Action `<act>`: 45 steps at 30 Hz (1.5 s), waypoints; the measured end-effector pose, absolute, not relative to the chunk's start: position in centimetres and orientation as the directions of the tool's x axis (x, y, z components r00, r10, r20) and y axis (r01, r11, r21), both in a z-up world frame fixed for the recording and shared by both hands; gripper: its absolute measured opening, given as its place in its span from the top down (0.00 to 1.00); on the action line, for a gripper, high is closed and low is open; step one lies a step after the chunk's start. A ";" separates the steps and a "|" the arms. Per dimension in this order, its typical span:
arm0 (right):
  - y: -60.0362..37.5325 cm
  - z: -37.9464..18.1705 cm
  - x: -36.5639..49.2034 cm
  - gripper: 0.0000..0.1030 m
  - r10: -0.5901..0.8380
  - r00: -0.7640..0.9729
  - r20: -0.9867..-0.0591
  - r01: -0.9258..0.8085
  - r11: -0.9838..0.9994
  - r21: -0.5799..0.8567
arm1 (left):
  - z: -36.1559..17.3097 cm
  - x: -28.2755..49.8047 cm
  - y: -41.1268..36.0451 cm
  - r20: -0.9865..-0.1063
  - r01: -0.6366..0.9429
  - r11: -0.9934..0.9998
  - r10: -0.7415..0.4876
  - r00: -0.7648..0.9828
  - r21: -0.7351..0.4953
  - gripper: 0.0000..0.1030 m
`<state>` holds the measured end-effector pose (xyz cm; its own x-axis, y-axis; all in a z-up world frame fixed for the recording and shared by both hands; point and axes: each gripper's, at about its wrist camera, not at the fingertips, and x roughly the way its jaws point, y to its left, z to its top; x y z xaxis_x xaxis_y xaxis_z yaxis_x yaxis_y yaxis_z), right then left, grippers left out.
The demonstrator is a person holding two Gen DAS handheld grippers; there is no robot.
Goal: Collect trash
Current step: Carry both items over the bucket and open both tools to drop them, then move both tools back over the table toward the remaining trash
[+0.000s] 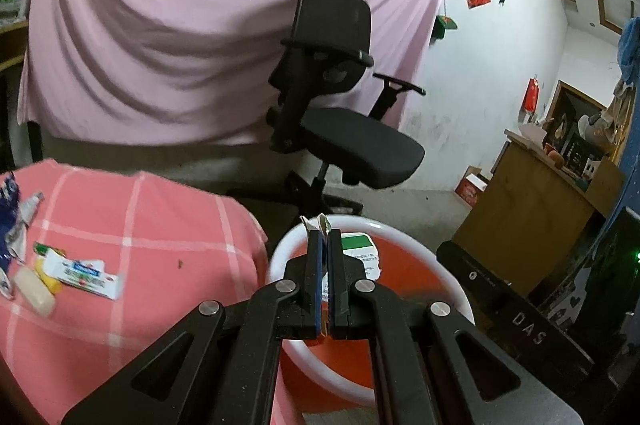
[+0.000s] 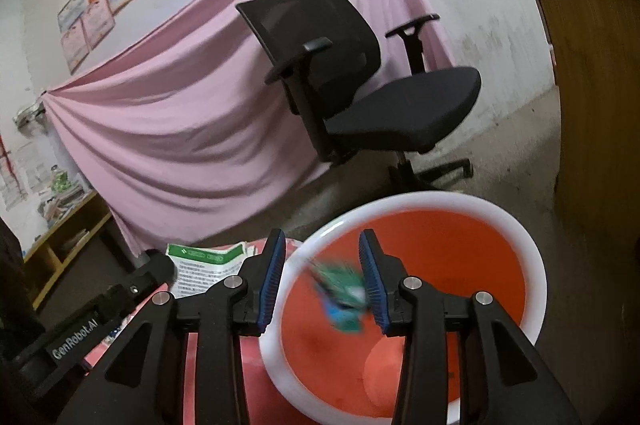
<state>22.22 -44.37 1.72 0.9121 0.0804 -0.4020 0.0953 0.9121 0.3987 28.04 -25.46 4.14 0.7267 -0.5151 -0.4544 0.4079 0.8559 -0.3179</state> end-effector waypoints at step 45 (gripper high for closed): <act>-31.9 6.9 19.8 0.00 0.235 0.972 -0.004 -0.224 0.934 0.278 | 9.0 20.0 -5.5 -0.222 0.155 0.963 -0.204 0.953 -0.219 0.10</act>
